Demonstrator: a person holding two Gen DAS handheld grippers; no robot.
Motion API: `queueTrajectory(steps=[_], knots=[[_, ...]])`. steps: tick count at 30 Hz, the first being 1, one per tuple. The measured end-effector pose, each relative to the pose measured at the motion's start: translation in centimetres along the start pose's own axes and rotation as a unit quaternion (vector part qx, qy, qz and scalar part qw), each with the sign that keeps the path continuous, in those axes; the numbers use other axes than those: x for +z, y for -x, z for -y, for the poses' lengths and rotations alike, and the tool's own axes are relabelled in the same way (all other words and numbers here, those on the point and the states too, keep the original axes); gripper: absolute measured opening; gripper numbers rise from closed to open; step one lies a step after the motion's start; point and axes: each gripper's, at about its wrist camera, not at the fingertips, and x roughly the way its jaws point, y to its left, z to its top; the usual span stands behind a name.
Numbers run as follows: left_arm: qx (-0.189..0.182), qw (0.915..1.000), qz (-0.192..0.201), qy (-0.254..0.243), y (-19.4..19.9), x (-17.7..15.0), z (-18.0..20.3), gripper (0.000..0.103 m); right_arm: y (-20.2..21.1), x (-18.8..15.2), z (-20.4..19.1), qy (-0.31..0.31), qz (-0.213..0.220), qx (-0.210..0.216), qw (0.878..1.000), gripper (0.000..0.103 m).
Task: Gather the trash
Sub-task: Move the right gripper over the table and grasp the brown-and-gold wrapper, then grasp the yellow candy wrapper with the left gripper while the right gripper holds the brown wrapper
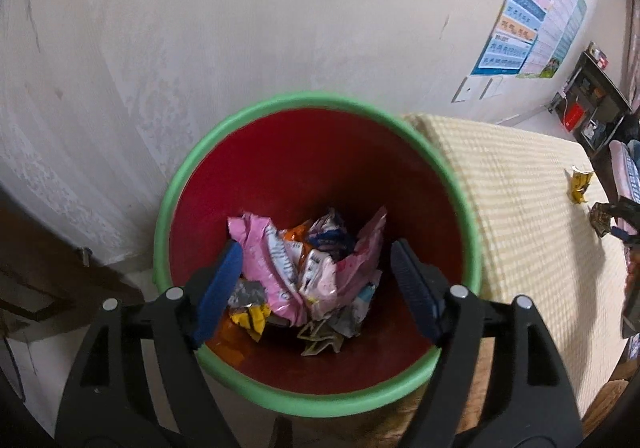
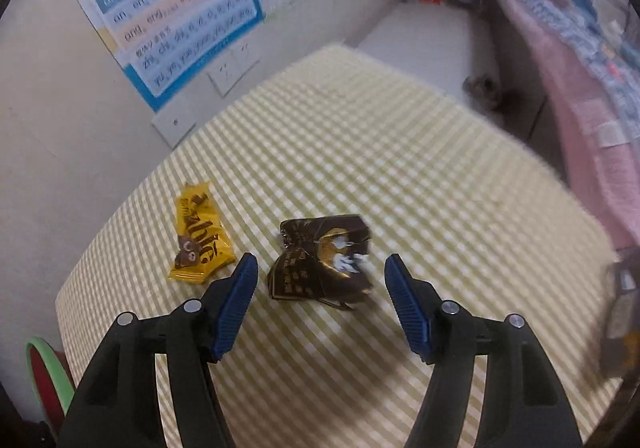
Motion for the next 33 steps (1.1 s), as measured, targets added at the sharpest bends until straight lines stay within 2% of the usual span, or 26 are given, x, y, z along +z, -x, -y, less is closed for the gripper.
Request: queueTrajectory(steps=[3,5,7,9,12,17,20,22,25,29,32,33], knots=[[-0.007,0.9997,0.013,-0.021,0.9,0.9,2.4,0.074,-0.6,0.3,0.6,-0.002,0.000,0.020,1.000,0.049],[-0.015,0.9991,0.018,-0.036,1.2,1.3,4.2,0.074,0.2,0.2,0.9,0.006,0.010,0.031,0.999,0.042],[-0.031,0.9976,0.023,-0.058,1.3,1.8,7.1,0.074,1.8,-0.8,1.3,0.016,0.017,0.061,0.998,0.038],[-0.051,0.9952,0.025,-0.079,1.1,2.1,10.1,0.076,3.9,-2.6,2.0,0.011,0.018,0.096,0.995,0.038],[-0.100,0.9887,0.022,-0.110,0.1,2.7,16.2,0.076,7.9,-7.0,3.1,0.016,0.017,0.143,0.989,0.038],[-0.149,0.9773,0.008,-0.151,-2.6,3.7,26.4,0.076,11.2,-13.6,4.1,0.009,0.007,0.173,0.985,0.038],[-0.155,0.9702,-0.005,-0.186,-4.8,3.8,32.4,0.076,11.6,-15.1,4.4,0.010,0.008,0.178,0.984,0.038],[-0.145,0.9644,-0.011,-0.221,-6.0,3.5,35.8,0.067,11.9,-14.8,4.6,0.015,0.025,0.177,0.984,0.038],[-0.127,0.9587,-0.011,-0.254,-7.4,3.0,39.2,0.063,12.1,-14.7,5.2,0.017,0.040,0.173,0.984,0.038],[-0.121,0.9610,-0.045,-0.245,-9.7,2.9,40.9,0.052,11.7,-14.8,6.4,0.005,0.037,0.183,0.982,0.038],[-0.116,0.9645,-0.065,-0.228,-11.0,2.9,41.4,0.038,12.2,-15.2,7.7,0.002,0.041,0.183,0.982,0.038],[-0.112,0.9643,-0.072,-0.229,-11.5,2.8,41.5,0.028,12.3,-15.3,7.9,0.002,0.042,0.184,0.982,0.038]])
